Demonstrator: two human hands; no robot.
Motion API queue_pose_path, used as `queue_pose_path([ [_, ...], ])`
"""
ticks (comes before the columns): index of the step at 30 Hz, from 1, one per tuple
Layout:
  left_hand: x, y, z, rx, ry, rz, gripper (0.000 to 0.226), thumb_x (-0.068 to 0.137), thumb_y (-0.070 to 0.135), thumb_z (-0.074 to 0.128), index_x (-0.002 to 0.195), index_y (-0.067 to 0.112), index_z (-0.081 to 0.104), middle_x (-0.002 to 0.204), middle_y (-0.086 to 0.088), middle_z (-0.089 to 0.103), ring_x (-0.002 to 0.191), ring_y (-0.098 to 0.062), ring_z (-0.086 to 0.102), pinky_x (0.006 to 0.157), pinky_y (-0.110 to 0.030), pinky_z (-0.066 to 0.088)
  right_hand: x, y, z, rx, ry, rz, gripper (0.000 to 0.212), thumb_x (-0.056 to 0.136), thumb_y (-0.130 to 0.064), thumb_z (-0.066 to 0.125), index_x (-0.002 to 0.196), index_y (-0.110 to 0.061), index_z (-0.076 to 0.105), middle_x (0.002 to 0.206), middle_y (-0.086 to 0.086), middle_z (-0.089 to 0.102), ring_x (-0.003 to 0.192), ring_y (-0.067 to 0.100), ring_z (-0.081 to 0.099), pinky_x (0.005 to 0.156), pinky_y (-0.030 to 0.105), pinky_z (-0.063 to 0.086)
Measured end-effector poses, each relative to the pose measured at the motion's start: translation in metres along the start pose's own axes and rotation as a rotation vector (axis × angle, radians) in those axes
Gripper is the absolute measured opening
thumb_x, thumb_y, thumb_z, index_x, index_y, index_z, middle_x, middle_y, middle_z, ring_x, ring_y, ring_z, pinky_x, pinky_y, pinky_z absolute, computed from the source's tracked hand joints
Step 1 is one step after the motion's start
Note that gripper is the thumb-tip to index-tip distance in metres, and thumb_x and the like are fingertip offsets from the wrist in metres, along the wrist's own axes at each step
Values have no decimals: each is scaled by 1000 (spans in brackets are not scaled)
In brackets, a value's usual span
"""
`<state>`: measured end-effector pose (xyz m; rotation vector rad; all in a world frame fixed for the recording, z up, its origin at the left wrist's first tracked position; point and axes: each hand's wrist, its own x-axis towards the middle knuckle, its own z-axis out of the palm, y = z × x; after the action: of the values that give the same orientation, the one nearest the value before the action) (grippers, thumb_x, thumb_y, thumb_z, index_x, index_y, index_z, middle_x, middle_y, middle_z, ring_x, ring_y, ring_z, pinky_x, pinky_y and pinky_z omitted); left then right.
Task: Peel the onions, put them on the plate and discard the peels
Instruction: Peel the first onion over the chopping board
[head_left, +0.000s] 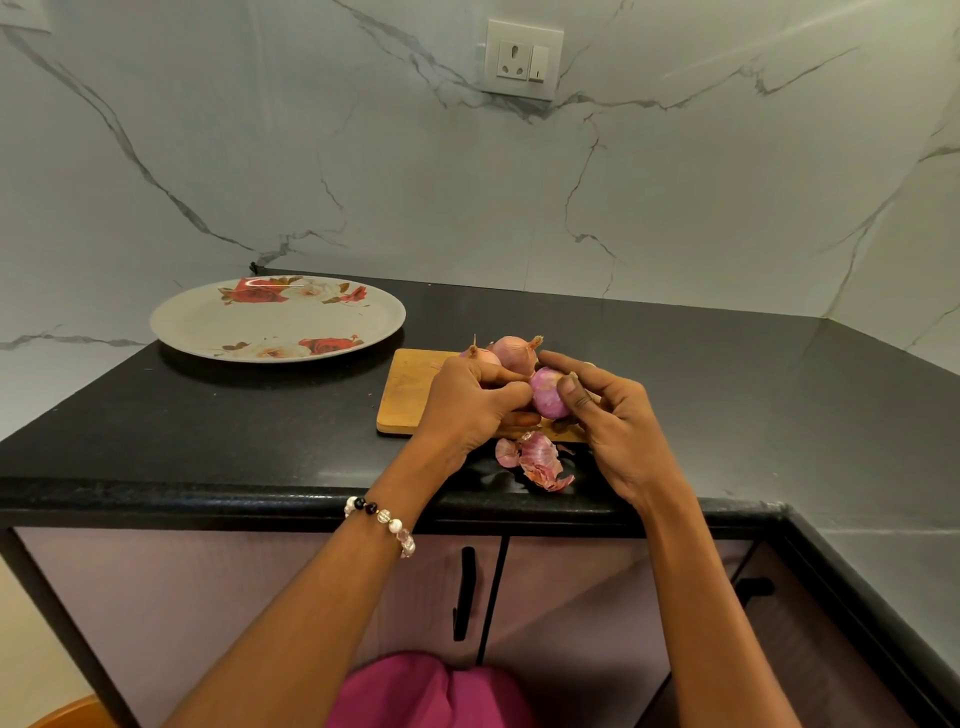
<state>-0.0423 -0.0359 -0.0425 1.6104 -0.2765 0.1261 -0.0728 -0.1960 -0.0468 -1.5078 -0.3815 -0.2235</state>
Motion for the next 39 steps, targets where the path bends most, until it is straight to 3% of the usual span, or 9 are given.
queue_pose_path([
  [9, -5, 5, 0, -91, 2, -29, 15, 85, -3, 65, 98, -1, 71, 88, -16, 72, 73, -26, 73, 67, -34, 61, 1, 1, -1, 38, 8, -8, 38, 93, -21, 54, 128, -9, 63, 128, 19, 62, 111, 28, 68, 86, 38, 60],
  [12, -5, 6, 1, -135, -2, -24, 12, 88, 7, 65, 96, 0, 72, 86, -15, 73, 75, -26, 73, 69, -35, 61, 3, 3, -1, 41, 33, -20, 36, 92, -23, 56, 125, -13, 66, 130, 24, 59, 112, 30, 68, 85, 40, 61],
  [17, -8, 5, 2, -71, -18, 11, 16, 83, 9, 71, 96, 0, 72, 83, -17, 73, 71, -28, 73, 67, -40, 61, 4, 6, 0, -10, 47, -40, 35, 92, -16, 58, 126, -14, 65, 127, 26, 58, 106, 28, 70, 75, 31, 61],
  [22, -9, 6, 2, -16, 28, 28, 3, 84, 0, 68, 83, -1, 71, 74, -18, 71, 63, -29, 71, 61, -40, 61, 6, 9, -2, -179, 24, -164, 39, 92, -13, 61, 130, -12, 64, 127, 7, 64, 119, 22, 62, 94, 34, 55],
  [27, -8, 5, 2, 88, 52, 89, 4, 82, 1, 67, 79, -1, 70, 69, -13, 70, 59, -26, 70, 59, -43, 60, 7, 11, -3, -244, 9, -199, 38, 94, -2, 60, 132, -7, 62, 132, 3, 61, 125, 17, 58, 97, 32, 54],
  [35, -8, 6, 3, 94, 55, 148, 5, 82, 3, 65, 79, 1, 68, 66, -11, 67, 57, -23, 67, 54, -35, 59, 5, 10, -4, -167, 16, -199, 41, 91, -16, 62, 131, -9, 64, 130, 8, 63, 124, 24, 59, 98, 40, 53],
  [39, -8, 8, 3, 51, 39, 128, 8, 84, 6, 65, 76, 6, 66, 65, -11, 66, 56, -23, 65, 55, -37, 59, 2, 4, -2, -46, 28, -155, 37, 93, -19, 58, 129, -12, 64, 126, 16, 65, 115, 30, 66, 87, 37, 59],
])
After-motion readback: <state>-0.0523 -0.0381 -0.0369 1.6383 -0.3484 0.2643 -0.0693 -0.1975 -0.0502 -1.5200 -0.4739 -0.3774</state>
